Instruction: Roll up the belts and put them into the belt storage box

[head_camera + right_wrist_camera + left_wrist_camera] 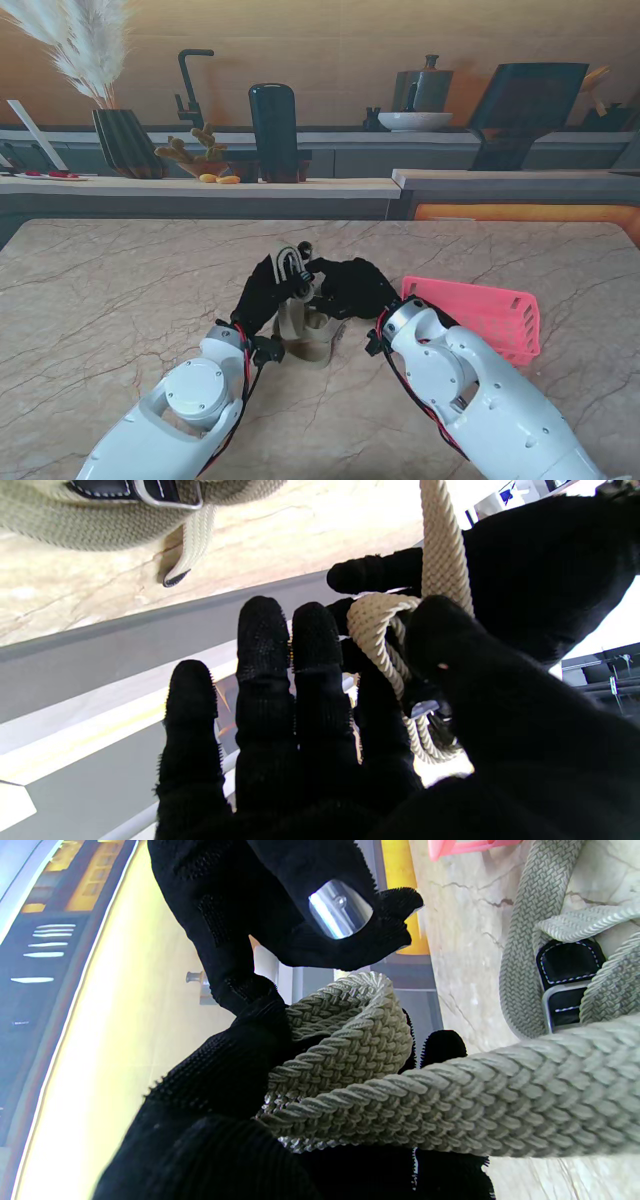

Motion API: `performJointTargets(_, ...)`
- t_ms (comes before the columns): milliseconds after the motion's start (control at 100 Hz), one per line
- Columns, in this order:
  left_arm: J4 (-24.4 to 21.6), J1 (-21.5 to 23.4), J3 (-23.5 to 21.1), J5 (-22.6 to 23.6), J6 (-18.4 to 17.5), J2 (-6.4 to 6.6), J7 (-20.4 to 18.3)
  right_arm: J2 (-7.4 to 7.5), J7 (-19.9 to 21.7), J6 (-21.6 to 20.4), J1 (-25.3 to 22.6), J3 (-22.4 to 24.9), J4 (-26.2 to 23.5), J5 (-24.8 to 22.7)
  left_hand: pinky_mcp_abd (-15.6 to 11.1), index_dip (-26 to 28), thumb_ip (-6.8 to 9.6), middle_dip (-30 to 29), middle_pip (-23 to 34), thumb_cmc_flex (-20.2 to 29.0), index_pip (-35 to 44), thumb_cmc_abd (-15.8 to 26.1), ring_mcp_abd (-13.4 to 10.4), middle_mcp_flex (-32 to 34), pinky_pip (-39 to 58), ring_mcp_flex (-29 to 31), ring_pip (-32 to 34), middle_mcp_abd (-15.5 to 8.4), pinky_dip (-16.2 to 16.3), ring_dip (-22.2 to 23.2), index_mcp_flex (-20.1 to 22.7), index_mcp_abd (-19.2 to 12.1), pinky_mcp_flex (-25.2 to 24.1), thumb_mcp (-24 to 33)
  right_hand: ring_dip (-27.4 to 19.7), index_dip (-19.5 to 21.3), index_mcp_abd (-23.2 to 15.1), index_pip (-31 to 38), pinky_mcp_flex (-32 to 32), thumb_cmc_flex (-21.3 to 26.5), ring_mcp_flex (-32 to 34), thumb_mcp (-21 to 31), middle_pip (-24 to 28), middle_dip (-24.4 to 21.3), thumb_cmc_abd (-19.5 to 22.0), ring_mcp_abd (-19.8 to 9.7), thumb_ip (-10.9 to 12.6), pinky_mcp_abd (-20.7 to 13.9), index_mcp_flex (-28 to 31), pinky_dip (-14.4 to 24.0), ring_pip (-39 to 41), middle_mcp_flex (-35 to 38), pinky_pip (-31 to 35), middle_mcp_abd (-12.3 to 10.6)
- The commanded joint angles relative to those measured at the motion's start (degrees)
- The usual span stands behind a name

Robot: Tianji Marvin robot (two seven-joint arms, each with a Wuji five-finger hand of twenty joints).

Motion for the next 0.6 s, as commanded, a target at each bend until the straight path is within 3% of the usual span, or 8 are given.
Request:
performJointTargets(0,-1.02,-0.70,-0.17,0.16,-0.97,-0.43,-0.30,0.23,0.03,-0.40,-0.90,-1.08,0.74,0.14,-0.48,0.98,4.79,3.53,4.22,4.33,2.54,6.17,-5.09,3.44,1.91,2.94,3.75,-12.19,1.30,2.18,3.74,-6.11,0.26,14.39,-0.32,4.05,-18.53,20.64,0.02,2.19,-0.44,-0.46,-1.19,0.32,2.41,-1.52,-1.94,-1.15,8.96,1.07,-0.58,0.51,-1.43,0.12)
performJointTargets(90,-0.59,-0.99,-0.07,0.76,-1.14,-0.37,-0.46,0.19,0.26,-0.94,-1.10,-0.82,0.63,0.97,-0.24,1.69,2.59,9.77,7.93,4.60,3.39,4.47,-4.57,4.82,2.25,4.00,6.39,-13.22,1.47,4.36,4.52,-5.84,0.65,15.78,-0.23,4.04,-19.78,20.91,0.17,2.29,-0.27,-0.53,-1.50,0.50,2.68,-1.54,-2.01,-1.15,9.63,1.19,-0.64,0.77,-1.76,0.15)
performJointTargets(210,-0.04,-1.31,-0.03,1.69,-1.55,-0.18,-0.88,0.13,-1.58,-0.54,-2.14,0.46,-0.13,-0.90,0.25,2.84,1.38,18.95,12.22,3.61,4.29,1.97,-2.98,6.55,3.36,4.83,11.19,-12.86,2.08,7.51,5.21,-5.62,1.26,18.44,0.11,3.50,-16.13,20.73,0.65,-0.30,-0.39,-0.73,-1.39,0.92,1.07,-1.64,-1.93,-1.31,8.69,1.78,-0.59,0.06,-2.06,0.04)
performJointTargets(360,1.10,-1.97,0.37,2.71,-2.62,0.06,-1.79,0.25,-3.47,-0.89,-4.00,3.21,-1.89,-3.42,0.38,1.70,-3.74,26.82,4.92,-2.63,3.25,-2.39,-2.65,9.26,2.67,3.19,11.97,-11.64,2.63,5.83,4.70,-5.58,0.11,21.14,0.46,3.57,-14.49,19.67,0.98,-1.01,-0.18,0.64,-0.64,1.14,0.31,-1.75,-1.90,-1.39,8.29,2.34,-0.13,-0.06,-2.14,-0.29)
performJointTargets(430,1.56,-2.32,0.61,2.75,-2.96,0.23,-2.67,0.46,-3.75,-1.34,-4.84,4.60,-2.88,-4.82,0.52,1.31,-3.61,28.84,6.08,-5.10,2.94,-0.35,-2.47,9.14,2.76,3.22,13.05,-11.04,2.94,5.36,4.05,-5.46,0.07,18.07,0.51,3.79,-14.56,19.50,1.19,-1.06,0.06,0.71,-0.45,1.18,0.44,-1.95,-2.02,-1.60,8.24,2.49,0.00,0.12,-2.05,-0.50)
performJointTargets(500,1.64,-2.50,0.78,2.76,-2.83,0.43,-3.55,0.56,-3.93,-1.63,-5.47,5.69,-3.67,-5.48,0.36,1.81,-2.06,29.37,8.70,-3.96,3.07,2.43,-2.57,7.91,2.91,3.52,14.30,-10.56,3.45,5.61,2.98,-5.30,0.49,12.63,0.52,3.89,-14.27,19.33,1.27,-1.27,0.18,0.72,-0.30,1.21,0.53,-1.95,-2.07,-1.58,8.17,2.59,0.03,0.30,-2.03,-0.57)
performJointTargets(550,1.90,-2.77,0.97,2.92,-2.99,0.63,-4.41,0.59,-3.78,-1.75,-5.79,6.25,-4.10,-5.40,0.43,1.86,-1.87,29.79,10.15,-4.58,3.15,3.59,-2.53,7.61,3.13,4.20,14.93,-10.62,3.61,5.94,2.33,-5.12,0.95,10.72,0.55,3.92,-14.12,19.20,1.30,-1.45,0.26,0.65,-0.26,1.21,0.63,-2.00,-2.10,-1.63,8.13,2.65,0.08,0.28,-2.01,-0.60)
performJointTargets(590,2.01,-2.90,1.10,2.93,-3.03,0.78,-5.08,0.56,-3.69,-1.84,-5.94,6.52,-4.28,-5.11,0.42,1.35,-1.91,28.79,14.72,-4.67,3.78,4.71,-2.36,6.45,3.23,4.41,15.91,-10.85,3.88,6.96,1.68,-4.76,1.00,5.82,0.58,3.95,-14.00,19.09,1.29,-1.62,0.23,0.58,-0.17,1.23,0.81,-1.87,-2.12,-1.64,8.07,2.70,0.12,0.28,-2.01,-0.54)
